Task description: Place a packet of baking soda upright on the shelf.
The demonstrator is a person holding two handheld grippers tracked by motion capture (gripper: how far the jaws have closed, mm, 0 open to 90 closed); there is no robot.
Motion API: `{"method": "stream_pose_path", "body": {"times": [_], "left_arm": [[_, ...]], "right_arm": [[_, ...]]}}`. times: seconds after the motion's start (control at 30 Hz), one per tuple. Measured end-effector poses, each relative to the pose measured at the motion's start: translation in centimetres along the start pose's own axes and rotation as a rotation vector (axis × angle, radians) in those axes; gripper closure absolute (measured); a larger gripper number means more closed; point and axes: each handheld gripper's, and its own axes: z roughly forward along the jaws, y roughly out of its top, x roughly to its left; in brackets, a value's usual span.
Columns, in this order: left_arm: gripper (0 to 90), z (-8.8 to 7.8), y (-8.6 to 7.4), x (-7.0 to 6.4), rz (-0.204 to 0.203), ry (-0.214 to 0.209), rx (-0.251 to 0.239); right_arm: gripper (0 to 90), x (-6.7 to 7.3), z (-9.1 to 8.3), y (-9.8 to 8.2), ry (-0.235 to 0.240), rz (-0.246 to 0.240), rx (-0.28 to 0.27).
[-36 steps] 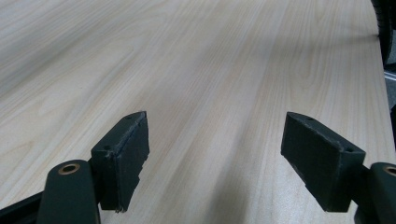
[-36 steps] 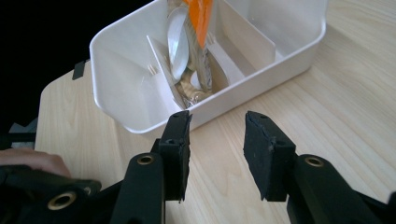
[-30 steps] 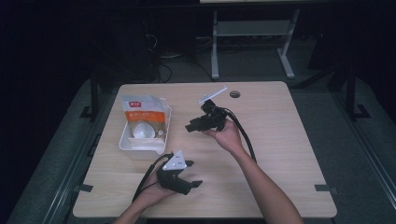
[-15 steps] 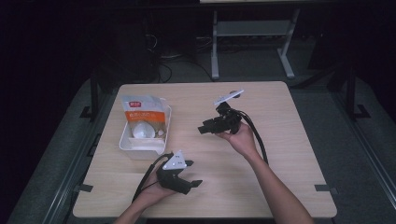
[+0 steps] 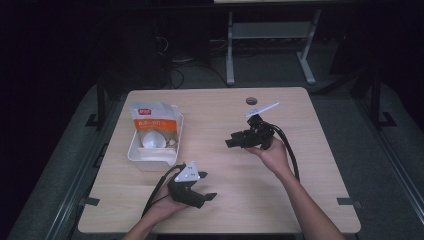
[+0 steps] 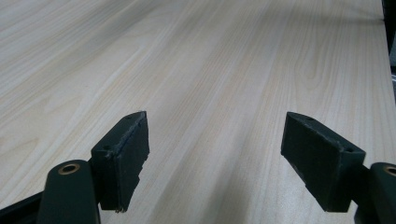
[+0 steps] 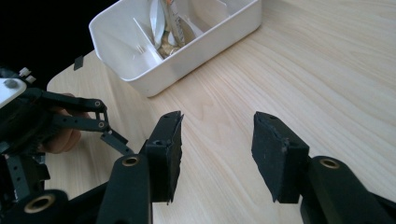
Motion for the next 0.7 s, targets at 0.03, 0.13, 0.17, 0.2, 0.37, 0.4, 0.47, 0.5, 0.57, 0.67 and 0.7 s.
{"method": "stream_pose_path", "body": {"times": [0.03,0.13,0.17,0.2,0.37,0.4,0.47,0.5,0.57,0.67,0.7], "left_arm": [[23.1,0.0,0.0,0.0,-0.001,0.000,0.001],[23.0,0.0,0.0,0.1,-0.003,0.002,0.002],[23.1,0.0,-0.1,0.1,-0.004,0.001,0.002],[23.0,0.0,-0.1,0.1,-0.004,0.001,0.004],[23.0,0.0,-0.1,0.2,-0.010,0.004,0.001],[23.0,0.0,-0.1,0.2,-0.010,0.004,0.001],[23.0,0.0,-0.1,0.2,-0.014,0.005,0.002],[23.0,0.0,-0.1,0.2,-0.013,0.006,0.002],[23.1,0.1,-0.1,0.2,-0.012,0.006,0.003],[23.1,0.1,-0.1,0.2,-0.013,0.007,0.005],[23.0,0.1,-0.1,0.2,-0.013,0.007,0.004]], "right_arm": [[52.0,-0.1,-0.2,-0.2,0.002,0.003,-0.003],[51.7,-0.3,-0.7,-0.8,-0.003,0.010,-0.006],[51.4,-0.3,-0.8,-1.0,-0.003,0.014,-0.004],[51.2,-0.4,-1.0,-1.2,-0.003,0.017,-0.002],[50.6,-0.5,-1.8,-2.2,-0.009,0.030,-0.002],[50.5,-0.6,-2.0,-2.4,-0.010,0.031,-0.007],[49.7,-0.6,-2.4,-2.7,-0.011,0.040,-0.005],[49.6,-0.7,-2.6,-2.9,-0.009,0.041,-0.005],[49.7,-0.7,-3.1,-3.3,-0.007,0.045,-0.022],[49.6,-0.8,-3.7,-3.9,-0.012,0.056,-0.028],[49.6,-0.9,-3.8,-4.1,-0.011,0.059,-0.029]]}}
